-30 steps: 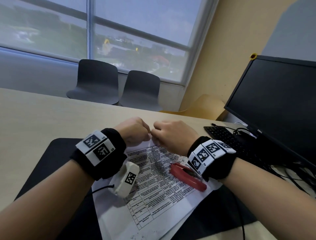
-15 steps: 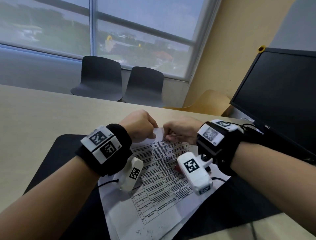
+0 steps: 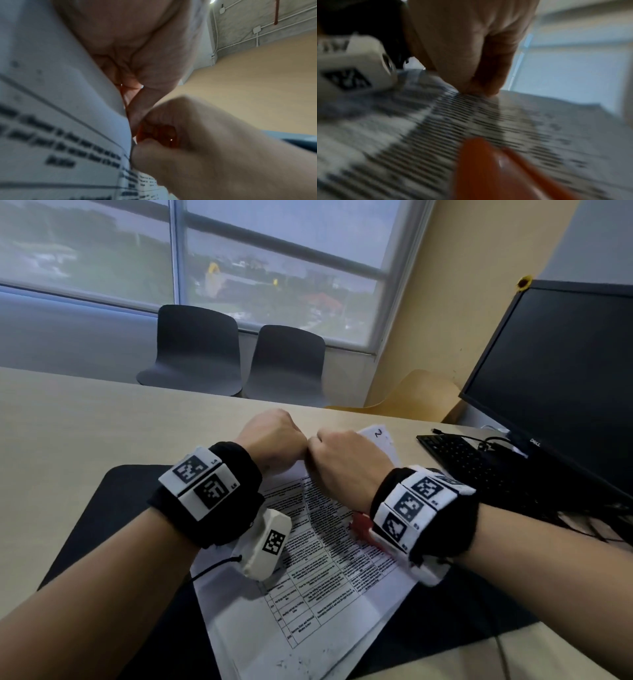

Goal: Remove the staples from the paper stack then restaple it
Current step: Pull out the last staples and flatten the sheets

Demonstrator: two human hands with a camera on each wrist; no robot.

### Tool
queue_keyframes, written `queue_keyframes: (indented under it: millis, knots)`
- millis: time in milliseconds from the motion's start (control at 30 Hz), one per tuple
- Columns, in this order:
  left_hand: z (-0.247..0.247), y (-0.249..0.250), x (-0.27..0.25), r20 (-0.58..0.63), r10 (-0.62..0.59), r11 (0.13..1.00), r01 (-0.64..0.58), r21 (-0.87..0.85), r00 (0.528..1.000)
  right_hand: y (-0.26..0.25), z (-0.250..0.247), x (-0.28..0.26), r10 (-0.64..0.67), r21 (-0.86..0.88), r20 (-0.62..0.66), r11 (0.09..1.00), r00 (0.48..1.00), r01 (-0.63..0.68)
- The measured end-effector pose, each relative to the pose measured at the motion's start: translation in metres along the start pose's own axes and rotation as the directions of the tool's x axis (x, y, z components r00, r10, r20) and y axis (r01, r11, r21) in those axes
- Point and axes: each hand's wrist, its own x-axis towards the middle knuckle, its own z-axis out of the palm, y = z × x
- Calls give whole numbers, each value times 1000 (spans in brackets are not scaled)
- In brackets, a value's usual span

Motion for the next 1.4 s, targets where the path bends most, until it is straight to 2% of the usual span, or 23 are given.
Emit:
queue_keyframes:
  millis: [67, 100, 233, 300, 433, 567, 667, 867, 1100, 1400]
  knots:
    - [2, 1, 1, -3, -12, 1000, 12, -4, 1000, -5, -5, 3, 183, 120, 3, 976, 983, -182]
    - [3, 2, 2, 0, -16, 1000, 16, -3, 1000, -5, -6, 6, 252, 162, 48, 953, 967, -256]
    - [3, -1, 4, 0, -1, 1000, 1, -10, 1000, 2, -7, 22, 382, 282, 251, 850, 890, -445]
    - [0, -6, 7, 33, -5, 1000, 6, -27, 999, 8, -5, 20, 351, 343, 251, 840, 902, -422]
    - [-2, -8, 6, 75, -21, 997, 27, -77, 997, 15, -2, 3, 146, 248, 95, 954, 985, -165]
    - [-2, -3, 2, 71, -47, 996, 52, -75, 996, 11, -4, -3, 33, 205, -8, 978, 999, -31]
    - [-2, -3, 2, 75, -29, 996, 35, -85, 997, 9, -10, 0, 89, 177, 25, 980, 996, -92]
    - [-2, -3, 5, 96, -24, 995, 33, -98, 995, 14, -17, 16, 204, 285, 232, 921, 951, -267]
    - [-1, -4, 5, 94, -23, 992, 34, -120, 995, 11, -16, 19, 208, 287, 208, 921, 956, -263]
    - [-1, -5, 8, 89, -75, 967, 94, -235, 993, 22, -18, 20, 285, 430, 307, 810, 908, -399]
